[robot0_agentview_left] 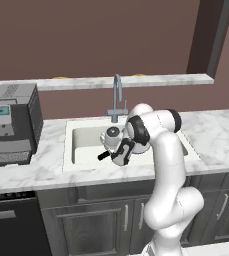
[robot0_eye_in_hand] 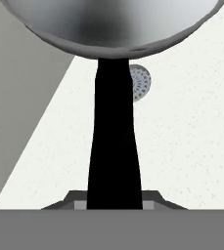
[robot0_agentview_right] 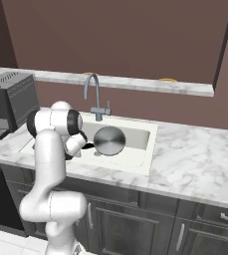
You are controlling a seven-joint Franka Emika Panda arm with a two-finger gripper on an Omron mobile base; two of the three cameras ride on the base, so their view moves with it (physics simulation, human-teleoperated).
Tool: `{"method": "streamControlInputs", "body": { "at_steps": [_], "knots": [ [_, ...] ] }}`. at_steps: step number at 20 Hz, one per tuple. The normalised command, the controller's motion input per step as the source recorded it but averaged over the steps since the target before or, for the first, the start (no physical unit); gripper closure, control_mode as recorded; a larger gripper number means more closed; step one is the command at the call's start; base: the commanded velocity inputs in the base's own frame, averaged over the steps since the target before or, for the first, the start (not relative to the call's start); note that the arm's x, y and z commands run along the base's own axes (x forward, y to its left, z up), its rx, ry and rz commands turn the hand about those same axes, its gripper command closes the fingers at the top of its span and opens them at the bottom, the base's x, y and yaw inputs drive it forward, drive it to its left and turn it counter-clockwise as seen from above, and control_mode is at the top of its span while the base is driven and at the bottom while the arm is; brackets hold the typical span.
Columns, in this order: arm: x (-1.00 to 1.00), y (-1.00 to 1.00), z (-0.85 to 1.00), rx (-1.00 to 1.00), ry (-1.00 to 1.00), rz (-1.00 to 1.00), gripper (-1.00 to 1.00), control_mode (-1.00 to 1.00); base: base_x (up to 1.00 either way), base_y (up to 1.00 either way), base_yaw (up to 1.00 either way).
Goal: Move the pot and pan from the stove into the sink.
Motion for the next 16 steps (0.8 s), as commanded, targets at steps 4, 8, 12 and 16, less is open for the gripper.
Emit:
{"method": "streamControlInputs", "body": {
  "at_steps": [4,8,12,16],
  "knots": [
    [0.15,0.0,0.0,0.0,0.0,-0.02,-1.0,-1.0,0.0,0.0,0.0],
    [0.18,0.0,0.03,0.0,0.0,-0.03,-1.0,-1.0,0.0,0.0,0.0],
    [0.13,0.0,0.24,0.01,0.0,-0.05,-1.0,-1.0,0.0,0.0,0.0],
    [0.08,0.0,0.4,0.01,0.0,-0.04,-1.0,-1.0,0.0,0.0,0.0]
  ]
}}
